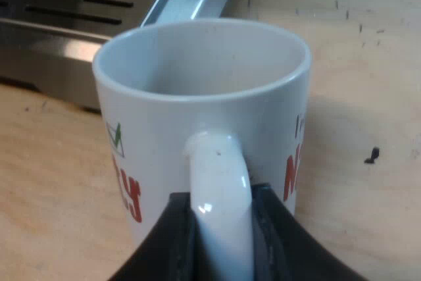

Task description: Place mug into machine

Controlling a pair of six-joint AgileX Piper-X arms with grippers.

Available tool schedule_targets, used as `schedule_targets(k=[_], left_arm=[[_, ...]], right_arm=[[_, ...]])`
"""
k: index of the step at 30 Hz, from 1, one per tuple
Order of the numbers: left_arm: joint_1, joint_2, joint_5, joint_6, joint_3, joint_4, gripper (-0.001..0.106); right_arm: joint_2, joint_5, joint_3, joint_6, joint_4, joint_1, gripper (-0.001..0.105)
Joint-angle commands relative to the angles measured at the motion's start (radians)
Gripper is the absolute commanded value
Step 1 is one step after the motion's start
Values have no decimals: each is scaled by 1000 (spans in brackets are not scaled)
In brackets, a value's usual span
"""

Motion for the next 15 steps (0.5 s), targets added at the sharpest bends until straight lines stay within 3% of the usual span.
schedule_targets(k=[1, 6, 12, 15], left_arm=[[-5, -6, -4, -15, -5, -9, 73], [-5, -6, -4, -15, -5, -9, 73], [-5, -6, 8, -15, -5, -9, 73], [-5, -6, 31, -15, -5, -7, 73]], right_arm=[[6, 9, 7, -12, 83, 1, 0], [6, 77, 7, -12, 109, 1, 0], [6, 76, 7, -12, 118, 1, 0], [6, 76, 7, -12, 110, 1, 15]])
